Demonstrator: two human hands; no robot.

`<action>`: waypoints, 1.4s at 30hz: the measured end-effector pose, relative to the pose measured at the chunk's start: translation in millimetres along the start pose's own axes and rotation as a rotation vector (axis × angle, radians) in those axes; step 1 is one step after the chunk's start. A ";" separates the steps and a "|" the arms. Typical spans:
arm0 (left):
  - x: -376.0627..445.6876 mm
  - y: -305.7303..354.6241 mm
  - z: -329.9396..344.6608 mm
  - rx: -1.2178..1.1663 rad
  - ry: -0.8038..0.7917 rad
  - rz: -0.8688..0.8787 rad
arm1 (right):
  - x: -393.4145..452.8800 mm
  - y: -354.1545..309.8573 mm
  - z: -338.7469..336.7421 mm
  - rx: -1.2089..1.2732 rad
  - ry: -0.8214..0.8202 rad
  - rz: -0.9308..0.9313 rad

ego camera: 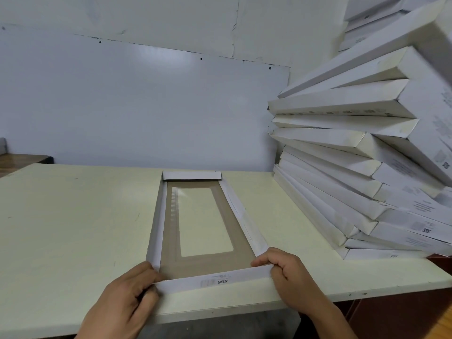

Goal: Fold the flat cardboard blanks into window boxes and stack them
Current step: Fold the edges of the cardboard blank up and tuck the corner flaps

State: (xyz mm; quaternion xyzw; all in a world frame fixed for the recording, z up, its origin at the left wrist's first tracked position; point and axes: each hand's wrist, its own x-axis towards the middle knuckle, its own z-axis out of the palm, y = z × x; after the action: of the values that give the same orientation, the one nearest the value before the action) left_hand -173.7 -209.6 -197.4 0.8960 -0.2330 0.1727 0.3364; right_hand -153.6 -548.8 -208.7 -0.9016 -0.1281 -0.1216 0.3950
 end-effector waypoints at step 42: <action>0.6 -5.6 3.3 0.020 0.030 0.026 | -4.3 -4.9 -2.1 0.042 -0.010 0.021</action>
State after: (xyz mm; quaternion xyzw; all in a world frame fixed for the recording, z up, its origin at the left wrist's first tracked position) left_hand -169.7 -208.3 -202.4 0.8935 -0.2378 0.1927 0.3288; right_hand -159.5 -547.7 -205.4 -0.8949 -0.1234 -0.1102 0.4145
